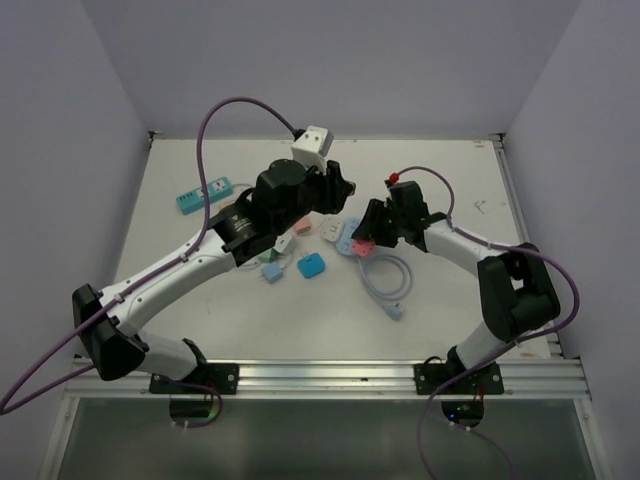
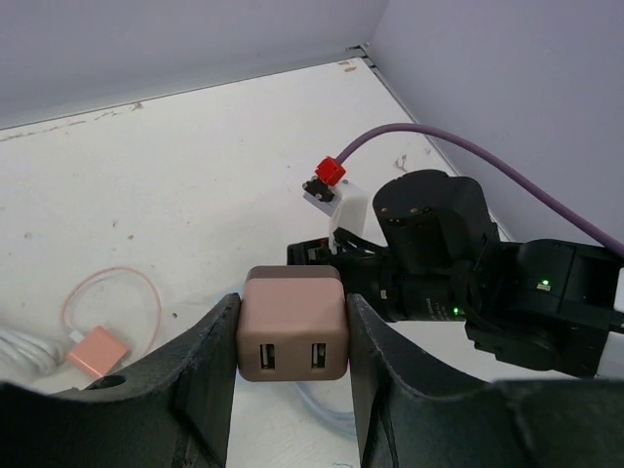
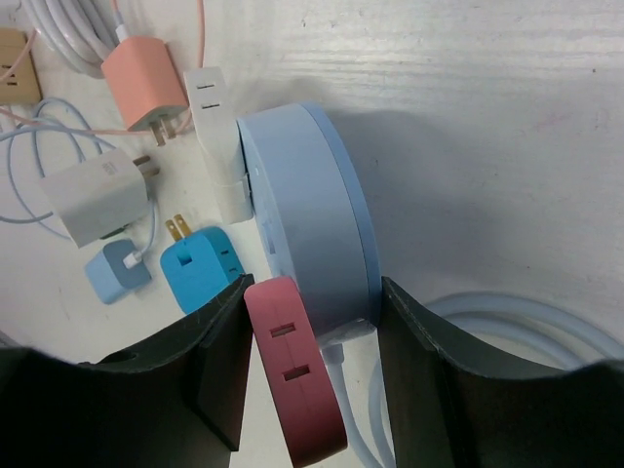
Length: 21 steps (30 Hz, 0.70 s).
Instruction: Pull the plug off the socket
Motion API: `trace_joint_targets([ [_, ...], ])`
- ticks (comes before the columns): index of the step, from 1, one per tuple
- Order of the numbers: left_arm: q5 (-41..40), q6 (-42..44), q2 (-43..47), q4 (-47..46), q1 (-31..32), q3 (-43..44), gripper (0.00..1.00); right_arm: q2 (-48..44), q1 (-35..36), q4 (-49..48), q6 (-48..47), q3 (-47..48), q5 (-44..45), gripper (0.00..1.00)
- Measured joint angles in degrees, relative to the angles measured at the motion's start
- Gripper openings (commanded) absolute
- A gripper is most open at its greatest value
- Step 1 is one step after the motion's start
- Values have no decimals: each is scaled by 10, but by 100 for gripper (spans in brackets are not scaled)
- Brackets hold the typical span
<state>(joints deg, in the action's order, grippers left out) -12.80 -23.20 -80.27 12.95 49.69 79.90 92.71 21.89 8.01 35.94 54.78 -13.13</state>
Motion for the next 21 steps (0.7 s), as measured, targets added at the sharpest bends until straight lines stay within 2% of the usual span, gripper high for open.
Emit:
trace_joint_targets([
  [4, -6, -2, 24, 0, -25, -27, 0, -16, 2, -7, 1, -6, -21, 0],
  [8, 1, -12, 57, -4, -107, -101, 1, -57, 2, -23, 1, -18, -46, 0],
  [14, 17, -26, 58, -6, -224, -223, 5, -119, 2, -62, -5, -53, -87, 0],
  [18, 38, -31, 37, -20, -280, -283, 13, -137, 2, -89, -13, -89, -121, 0],
  [21, 57, -35, 6, -38, -301, -305, 30, -144, 2, -98, -21, -113, -146, 0],
])
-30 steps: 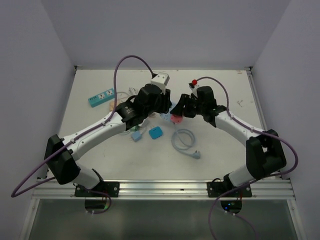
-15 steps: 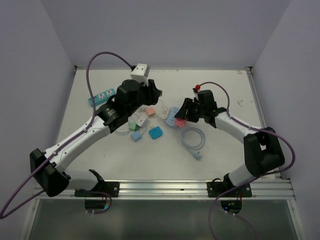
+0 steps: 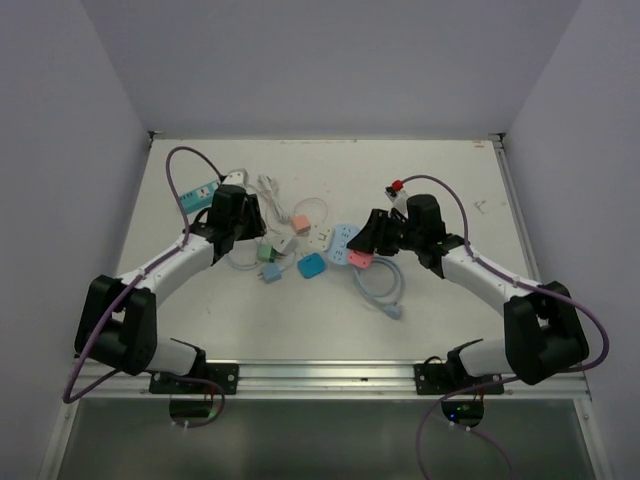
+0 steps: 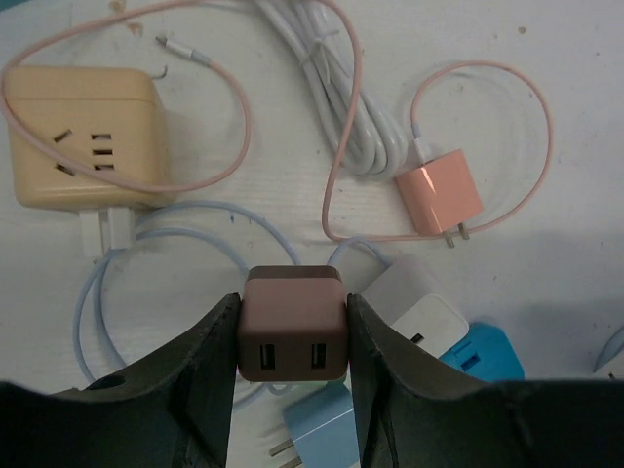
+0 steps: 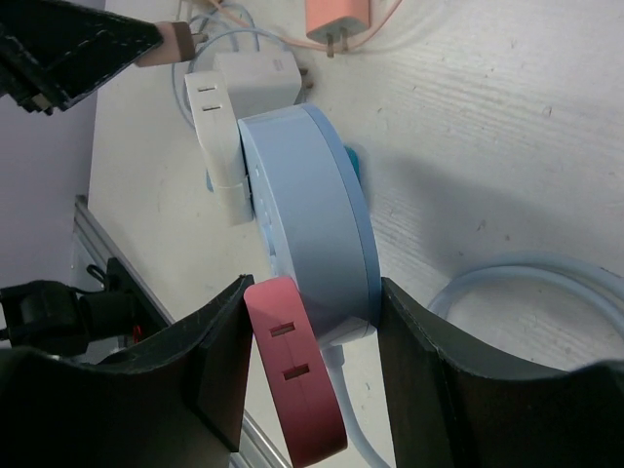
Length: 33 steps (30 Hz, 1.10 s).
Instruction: Pull the plug off the socket
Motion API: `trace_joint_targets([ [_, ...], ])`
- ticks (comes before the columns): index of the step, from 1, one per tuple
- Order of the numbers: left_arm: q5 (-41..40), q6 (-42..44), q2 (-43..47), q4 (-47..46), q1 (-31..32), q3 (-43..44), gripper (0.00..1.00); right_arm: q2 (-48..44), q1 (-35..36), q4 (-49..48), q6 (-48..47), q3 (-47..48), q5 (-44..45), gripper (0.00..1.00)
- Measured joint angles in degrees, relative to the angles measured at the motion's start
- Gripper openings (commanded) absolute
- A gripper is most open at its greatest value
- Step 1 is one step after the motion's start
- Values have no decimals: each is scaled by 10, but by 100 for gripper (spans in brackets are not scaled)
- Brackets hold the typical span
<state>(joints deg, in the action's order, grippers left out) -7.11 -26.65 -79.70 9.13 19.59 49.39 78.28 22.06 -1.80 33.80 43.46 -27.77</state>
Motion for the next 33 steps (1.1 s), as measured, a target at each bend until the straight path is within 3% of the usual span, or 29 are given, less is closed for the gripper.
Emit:
trace_joint_targets([
  [7, 44, -12, -28, -29, -9, -34, 71, -8, 0, -14, -18, -17, -38, 0],
  [13, 58, -10, -6, -40, -13, -34, 99, -8, 0, -31, -24, -17, -56, 0],
  [26, 121, 10, 184, -33, -16, -34, 99, -35, 0, -44, -31, -17, -98, 0],
  [33, 256, 55, 235, -41, -16, -34, 99, -55, 0, -74, -30, -17, -137, 0],
])
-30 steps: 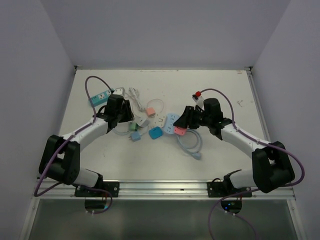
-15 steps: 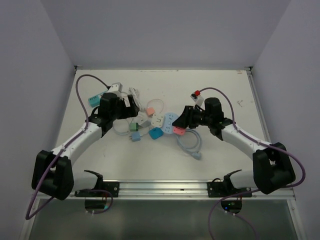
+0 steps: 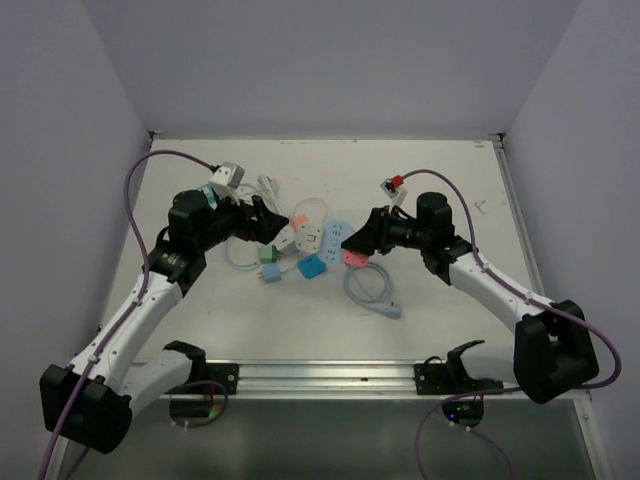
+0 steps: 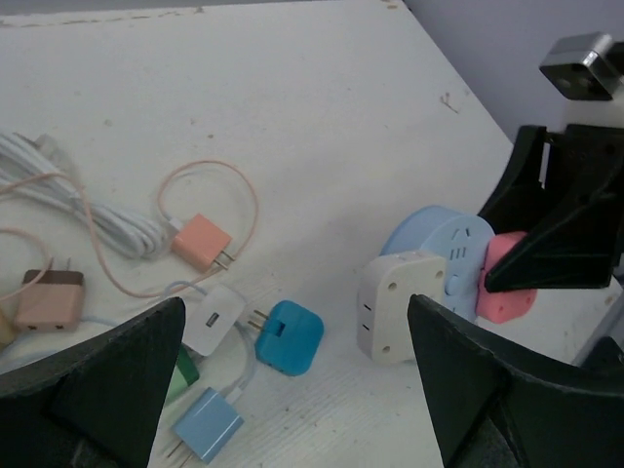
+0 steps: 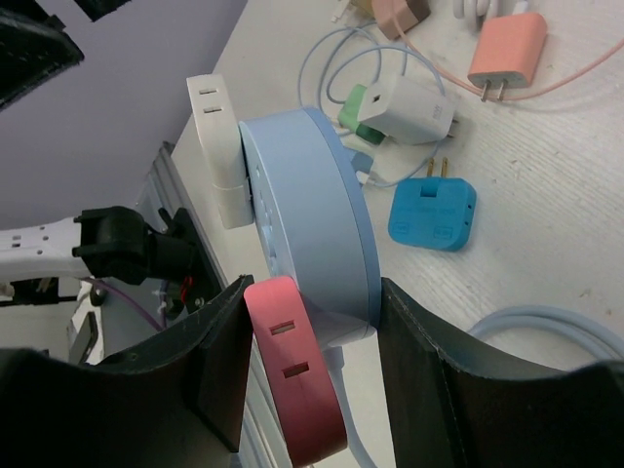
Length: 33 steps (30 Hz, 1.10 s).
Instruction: Pull the plug off the socket
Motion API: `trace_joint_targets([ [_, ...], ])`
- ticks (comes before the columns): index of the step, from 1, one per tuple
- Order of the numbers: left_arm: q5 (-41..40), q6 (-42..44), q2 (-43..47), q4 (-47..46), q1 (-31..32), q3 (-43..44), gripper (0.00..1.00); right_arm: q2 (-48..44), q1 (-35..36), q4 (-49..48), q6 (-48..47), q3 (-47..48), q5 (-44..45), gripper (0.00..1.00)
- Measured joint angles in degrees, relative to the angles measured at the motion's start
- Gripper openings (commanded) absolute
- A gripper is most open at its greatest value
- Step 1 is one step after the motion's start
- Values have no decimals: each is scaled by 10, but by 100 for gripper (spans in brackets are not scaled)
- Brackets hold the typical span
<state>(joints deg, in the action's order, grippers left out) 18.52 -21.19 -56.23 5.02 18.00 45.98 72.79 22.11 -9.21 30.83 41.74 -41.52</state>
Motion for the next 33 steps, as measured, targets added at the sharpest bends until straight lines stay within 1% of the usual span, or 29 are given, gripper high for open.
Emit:
trace_joint_targets([
  [4, 99, 14, -24, -7, 0, -2, 98, -6, 3, -14, 0, 0, -14, 0],
  [6, 143, 13, -41, -14, 0, -9, 95, -9, 6, -17, 0, 0, -18, 0],
  [8, 169, 12, -54, -24, 5, -17, 93, -10, 9, -21, -1, 0, -21, 0],
  [10, 186, 10, -64, -33, 17, -24, 88, -10, 12, -21, -2, 0, -22, 0],
  [11, 188, 8, -68, -37, 28, -24, 82, -10, 13, -21, -2, 0, -22, 0],
  [12, 191, 7, -72, -42, 40, -24, 80, -10, 14, -21, -3, 0, -22, 0],
  [15, 194, 8, -80, -55, 74, -24, 74, -10, 15, -18, -7, 0, -19, 0],
  [17, 192, 7, -82, -61, 89, -24, 72, -10, 15, -12, -13, 0, -12, 0],
  [22, 183, 2, -87, -68, 102, -24, 71, -12, 16, 11, -26, 0, 23, 0],
  [23, 182, -2, -87, -70, 105, -24, 68, -13, 16, 18, -28, 0, 32, 0],
  [33, 158, -18, -103, -87, 124, -25, 68, -27, 19, 62, -41, 1, 111, 0],
])
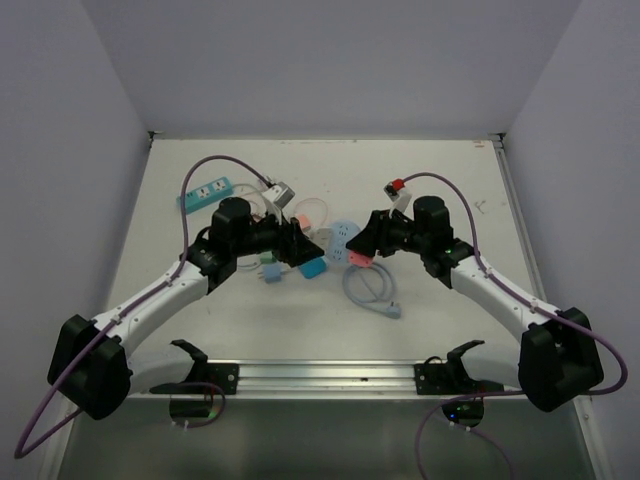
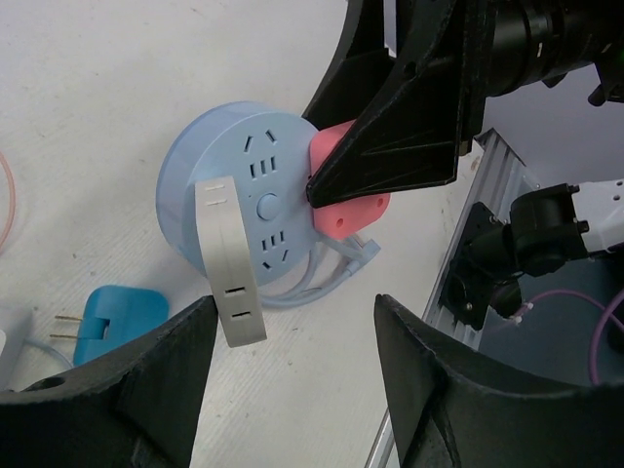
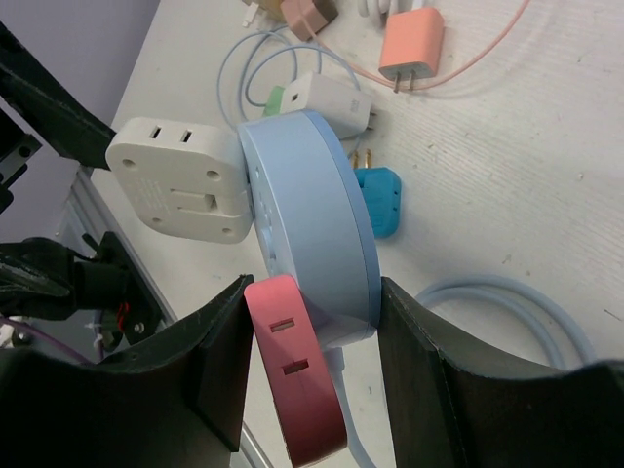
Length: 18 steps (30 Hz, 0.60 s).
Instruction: Pull the plug off the socket
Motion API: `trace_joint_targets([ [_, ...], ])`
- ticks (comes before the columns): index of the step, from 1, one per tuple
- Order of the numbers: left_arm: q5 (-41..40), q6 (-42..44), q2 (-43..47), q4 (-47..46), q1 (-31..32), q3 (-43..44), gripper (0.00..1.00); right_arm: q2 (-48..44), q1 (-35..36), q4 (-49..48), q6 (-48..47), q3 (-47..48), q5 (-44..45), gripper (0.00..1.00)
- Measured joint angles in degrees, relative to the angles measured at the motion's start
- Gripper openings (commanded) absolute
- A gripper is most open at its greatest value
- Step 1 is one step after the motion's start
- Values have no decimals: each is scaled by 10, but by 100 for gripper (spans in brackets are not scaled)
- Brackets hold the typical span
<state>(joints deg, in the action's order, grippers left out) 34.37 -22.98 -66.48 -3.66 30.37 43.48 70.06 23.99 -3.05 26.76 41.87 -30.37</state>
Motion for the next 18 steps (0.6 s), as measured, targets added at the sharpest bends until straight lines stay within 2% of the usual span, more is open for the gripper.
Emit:
trace_joint_targets([
  [7, -30, -11, -22, -14, 26, 0, 68, 0, 0, 26, -4, 0, 33, 0],
  [12, -90, -15, -22, -2, 34, 1, 68, -2, 0, 29, -5, 0, 56, 0],
  [18, -169, -15, -29, 24, 37, 6, 60, -6, 4, 30, -6, 0, 72, 0],
])
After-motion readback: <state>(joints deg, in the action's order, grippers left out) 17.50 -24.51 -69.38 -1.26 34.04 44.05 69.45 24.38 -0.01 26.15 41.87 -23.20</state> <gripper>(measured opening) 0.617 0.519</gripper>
